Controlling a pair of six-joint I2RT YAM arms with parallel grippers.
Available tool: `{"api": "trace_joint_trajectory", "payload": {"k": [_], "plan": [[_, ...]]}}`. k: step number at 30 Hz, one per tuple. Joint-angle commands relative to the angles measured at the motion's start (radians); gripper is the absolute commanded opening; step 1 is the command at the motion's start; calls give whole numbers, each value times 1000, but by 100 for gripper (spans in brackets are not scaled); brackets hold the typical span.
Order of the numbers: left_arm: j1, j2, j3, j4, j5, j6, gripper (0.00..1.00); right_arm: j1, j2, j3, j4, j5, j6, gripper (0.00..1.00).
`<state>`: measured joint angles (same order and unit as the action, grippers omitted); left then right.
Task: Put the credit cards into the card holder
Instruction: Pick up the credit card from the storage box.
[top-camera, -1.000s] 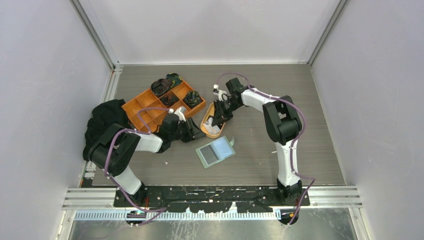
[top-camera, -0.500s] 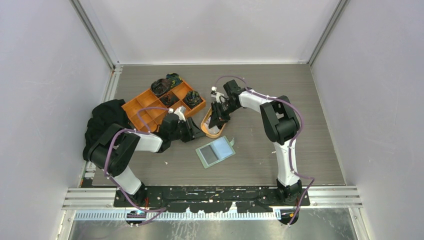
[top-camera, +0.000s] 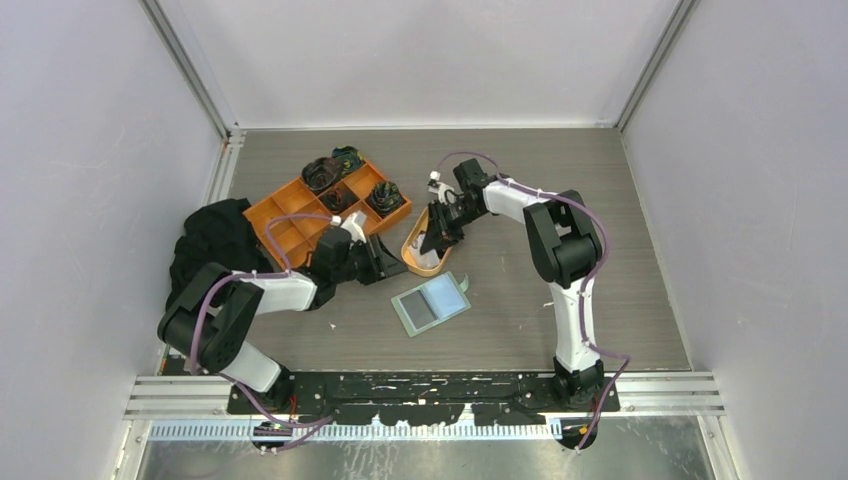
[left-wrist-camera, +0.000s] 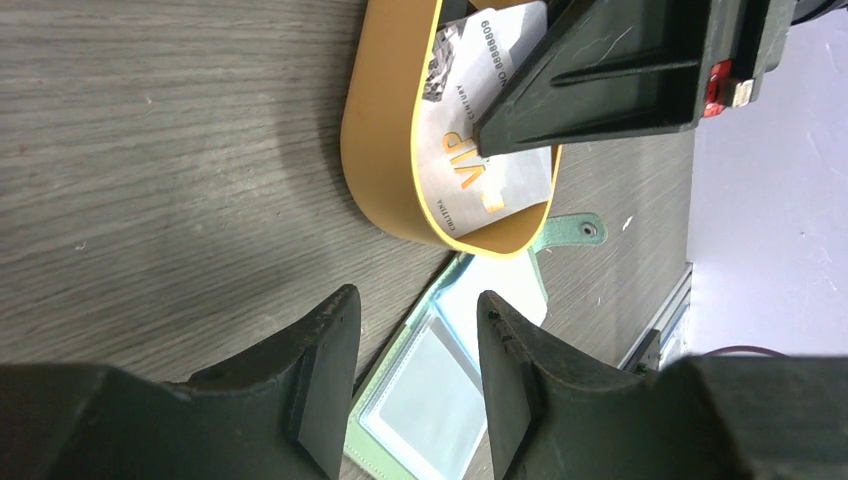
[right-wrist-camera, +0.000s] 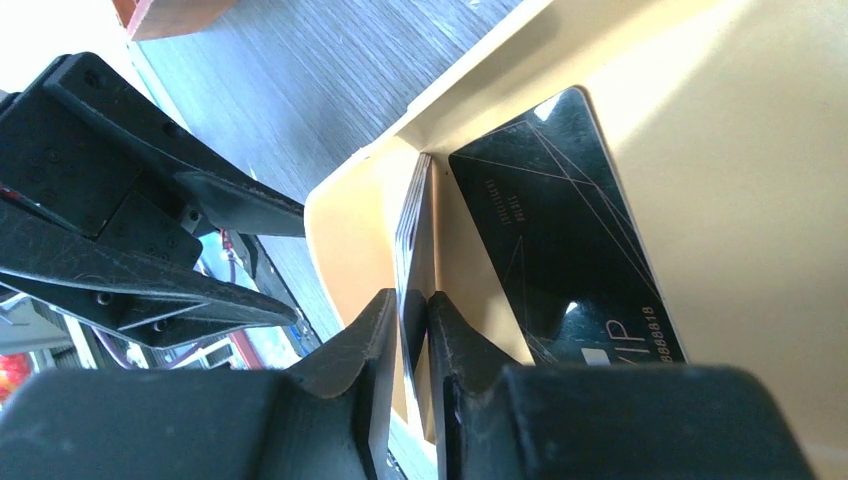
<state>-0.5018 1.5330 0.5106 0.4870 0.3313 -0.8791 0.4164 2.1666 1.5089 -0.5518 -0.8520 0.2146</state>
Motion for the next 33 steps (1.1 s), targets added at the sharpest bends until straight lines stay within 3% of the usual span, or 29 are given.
{"api": "trace_joint_trajectory", "payload": {"k": [1, 23, 33], "plan": [[5, -50, -20, -4, -14, 25, 48, -9, -49, -1, 21, -49, 20, 24], [5, -218, -98, -74, -19, 32, 48, -83, -82, -27, 41, -61, 48, 22], [5, -322, -142, -117, -17, 30, 48, -104, -103, -36, 41, -12, 42, 8]]}}
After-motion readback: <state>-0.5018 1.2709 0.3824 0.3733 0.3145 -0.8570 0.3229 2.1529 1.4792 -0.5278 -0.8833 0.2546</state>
